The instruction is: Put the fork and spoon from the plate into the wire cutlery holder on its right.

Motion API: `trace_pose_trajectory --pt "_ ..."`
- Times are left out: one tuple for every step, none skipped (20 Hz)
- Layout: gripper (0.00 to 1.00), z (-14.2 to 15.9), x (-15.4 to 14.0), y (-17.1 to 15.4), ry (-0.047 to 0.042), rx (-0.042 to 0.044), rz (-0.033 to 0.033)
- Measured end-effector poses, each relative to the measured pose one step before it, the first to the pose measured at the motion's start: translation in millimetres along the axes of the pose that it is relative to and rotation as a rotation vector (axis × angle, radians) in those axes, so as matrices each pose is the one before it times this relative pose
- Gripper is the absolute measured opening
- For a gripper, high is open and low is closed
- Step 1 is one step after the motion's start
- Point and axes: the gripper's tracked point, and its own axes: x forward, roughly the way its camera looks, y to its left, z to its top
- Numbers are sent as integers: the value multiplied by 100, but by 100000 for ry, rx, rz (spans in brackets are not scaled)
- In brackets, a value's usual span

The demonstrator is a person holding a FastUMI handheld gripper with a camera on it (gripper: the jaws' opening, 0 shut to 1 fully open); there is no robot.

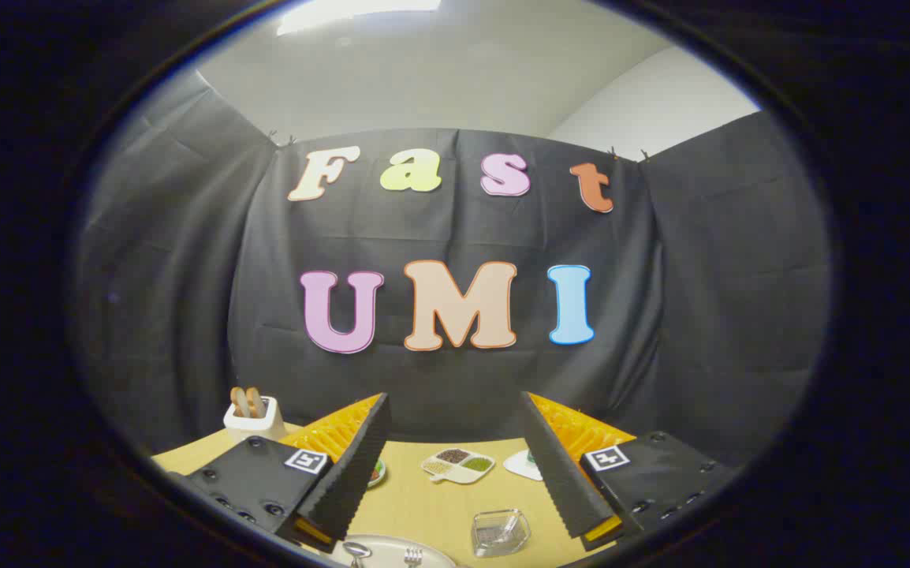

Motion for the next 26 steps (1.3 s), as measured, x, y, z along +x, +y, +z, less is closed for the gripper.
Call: trace_pose_trajectory --pt "100 -171 -15 -27 207 153 80" --pt "100 -273 85 86 922 163 307" --pt "100 -250 34 51 1016 265 81" --pt "100 -149 90 31 848 220 141" --pt "100 -143 71 47 118 59 128" --pt "100 139 -34 40 -42 -181 199" --pt "100 -24 32 45 -200 -340 110" --pt "100 87 64 96 -214 -507 137" --pt "100 -197 -16 52 347 -576 276" --pt "100 -257 97 46 759 -525 121" --pt "100 -159 -35 49 432 -112 148" --pt "100 199 62 157 -287 142 145" --pt "100 -29 36 49 -76 73 142" --pt "100 46 28 27 -26 -72 61" --pt "100 -42 26 0 -55 -161 10" --pt "100 -44 -10 82 482 -333 110" --pt "100 -108 -15 -34 -83 -103 11" --pt "100 138 33 62 -280 -26 4" --pt "100 6 3 -56 -264 165 57" --pt "100 21 -33 108 28 220 175" --pt "100 -26 117 89 -13 111 76" --pt "100 0 29 52 51 -71 53" --pt "100 -125 -53 32 260 98 419" --pt "100 -122 5 251 216 214 731" --pt "100 -158 67 156 282 11 679" --pt "100 -100 -10 199 380 -122 806"
